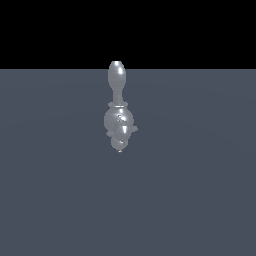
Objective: Turn on the faucet by rotating a designated handle.
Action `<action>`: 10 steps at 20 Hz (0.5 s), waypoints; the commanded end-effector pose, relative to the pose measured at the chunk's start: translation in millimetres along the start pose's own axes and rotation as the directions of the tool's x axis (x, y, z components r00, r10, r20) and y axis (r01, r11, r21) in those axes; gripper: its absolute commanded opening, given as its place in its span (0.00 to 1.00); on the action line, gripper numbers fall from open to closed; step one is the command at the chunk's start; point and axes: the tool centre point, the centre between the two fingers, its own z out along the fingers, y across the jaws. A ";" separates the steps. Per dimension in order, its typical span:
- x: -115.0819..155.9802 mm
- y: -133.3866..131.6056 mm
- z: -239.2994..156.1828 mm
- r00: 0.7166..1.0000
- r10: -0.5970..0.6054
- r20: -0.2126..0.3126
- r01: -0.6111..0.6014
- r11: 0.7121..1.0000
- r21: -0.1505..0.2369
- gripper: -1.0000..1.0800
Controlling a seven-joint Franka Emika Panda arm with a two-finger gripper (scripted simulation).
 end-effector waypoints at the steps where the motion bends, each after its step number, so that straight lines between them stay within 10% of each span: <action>1: 4.6 3.9 22.2 0.999 0.031 0.034 -0.032 0.999 0.021 0.33; 3: 10.9 0.7 79.1 0.990 0.010 0.142 -0.010 1.000 0.003 0.51; 4: 15.8 -7.3 97.4 0.988 0.028 0.154 -0.036 0.998 0.054 0.44; 10: 24.1 1.1 216.3 0.956 0.087 0.279 -0.071 0.995 -0.067 0.16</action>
